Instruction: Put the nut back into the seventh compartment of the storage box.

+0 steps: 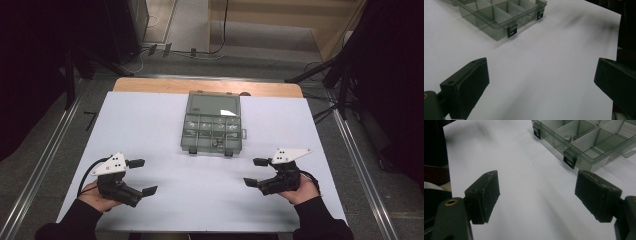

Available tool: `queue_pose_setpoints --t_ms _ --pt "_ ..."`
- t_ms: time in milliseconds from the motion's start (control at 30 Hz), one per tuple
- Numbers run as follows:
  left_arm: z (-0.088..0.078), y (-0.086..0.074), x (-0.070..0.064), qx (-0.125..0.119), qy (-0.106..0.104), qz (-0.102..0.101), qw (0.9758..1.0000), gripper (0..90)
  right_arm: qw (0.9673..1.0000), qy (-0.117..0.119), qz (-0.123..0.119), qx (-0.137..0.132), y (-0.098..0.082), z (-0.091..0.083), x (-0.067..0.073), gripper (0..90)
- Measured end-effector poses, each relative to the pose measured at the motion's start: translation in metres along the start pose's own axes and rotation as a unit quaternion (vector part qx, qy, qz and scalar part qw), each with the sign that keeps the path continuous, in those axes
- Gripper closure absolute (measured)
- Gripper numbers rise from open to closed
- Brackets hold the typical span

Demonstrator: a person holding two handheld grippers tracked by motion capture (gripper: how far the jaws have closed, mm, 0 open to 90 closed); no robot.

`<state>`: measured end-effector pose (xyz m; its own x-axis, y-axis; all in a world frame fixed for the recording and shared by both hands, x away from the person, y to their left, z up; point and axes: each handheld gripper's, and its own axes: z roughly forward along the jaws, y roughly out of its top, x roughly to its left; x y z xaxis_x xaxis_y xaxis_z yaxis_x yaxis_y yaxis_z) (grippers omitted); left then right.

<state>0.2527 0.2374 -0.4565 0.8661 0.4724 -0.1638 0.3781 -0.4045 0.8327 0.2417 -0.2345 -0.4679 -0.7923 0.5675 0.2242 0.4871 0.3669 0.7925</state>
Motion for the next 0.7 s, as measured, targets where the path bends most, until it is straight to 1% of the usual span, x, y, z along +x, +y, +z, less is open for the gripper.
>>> queue_pose_setpoints --t_ms 33,200,400,567,700 --pt "0.0001 0.0000 -0.0001 0.000 0.000 0.000 1.0000 0.0 1.0000 0.000 0.002 -0.001 -0.0005 -0.0003 -0.0004 21.3" --pt "-0.0001 0.0000 -0.0002 -0.001 0.002 -0.001 1.0000 0.0 1.0000 0.000 -0.004 -0.004 -0.0014 0.0007 -0.0020 21.3" --pt "0.0005 0.0003 -0.0008 0.004 0.001 0.000 1.0000 0.0 1.0000 -0.001 -0.009 -0.002 -0.0020 0.0034 -0.0032 21.3" --pt "0.0010 0.0002 -0.0006 0.004 0.002 -0.001 1.0000 0.0 1.0000 -0.002 -0.007 0.001 -0.0027 0.0037 -0.0051 21.3" --pt "0.0008 0.0003 -0.0007 0.004 0.001 -0.001 1.0000 0.0 1.0000 -0.003 -0.006 -0.003 -0.0027 0.0032 -0.0061 21.3"
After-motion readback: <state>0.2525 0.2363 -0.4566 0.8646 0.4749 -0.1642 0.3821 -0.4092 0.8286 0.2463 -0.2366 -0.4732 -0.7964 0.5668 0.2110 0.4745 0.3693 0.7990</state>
